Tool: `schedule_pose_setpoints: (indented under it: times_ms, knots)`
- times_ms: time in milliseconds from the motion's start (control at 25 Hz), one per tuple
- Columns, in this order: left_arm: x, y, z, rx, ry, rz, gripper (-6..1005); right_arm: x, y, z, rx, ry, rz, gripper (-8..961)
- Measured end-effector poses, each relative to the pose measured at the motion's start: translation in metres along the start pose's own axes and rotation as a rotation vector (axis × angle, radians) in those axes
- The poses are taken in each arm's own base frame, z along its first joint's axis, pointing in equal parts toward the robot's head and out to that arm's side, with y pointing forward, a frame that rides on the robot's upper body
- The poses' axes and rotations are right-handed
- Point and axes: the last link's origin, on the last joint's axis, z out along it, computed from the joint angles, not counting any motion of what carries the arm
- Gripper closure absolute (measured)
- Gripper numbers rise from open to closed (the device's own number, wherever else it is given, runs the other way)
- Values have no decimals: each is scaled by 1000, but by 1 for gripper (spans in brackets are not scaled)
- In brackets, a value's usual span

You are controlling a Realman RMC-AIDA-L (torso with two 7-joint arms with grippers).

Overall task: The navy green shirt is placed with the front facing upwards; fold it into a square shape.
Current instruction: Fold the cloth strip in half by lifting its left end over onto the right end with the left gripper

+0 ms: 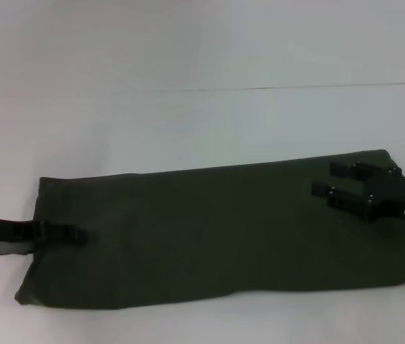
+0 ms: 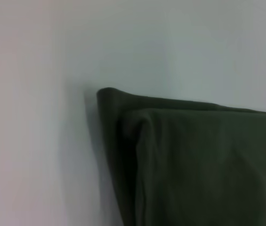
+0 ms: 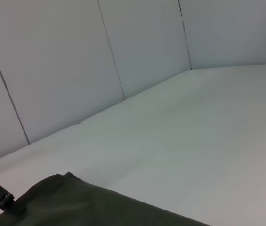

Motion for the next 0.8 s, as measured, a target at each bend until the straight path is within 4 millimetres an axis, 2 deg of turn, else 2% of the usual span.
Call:
schedule_pose_setpoints:
  times_ms: [360, 600, 800]
  knots:
    - [2, 8, 5, -20, -15, 24, 140, 0, 0, 0, 1, 0, 1, 293]
    - [0, 15, 11, -25, -41, 66, 254, 1, 0, -1, 1, 0, 2, 293]
    - [4, 18, 10, -31, -23, 78, 349, 2, 0, -2, 2, 1, 5, 294]
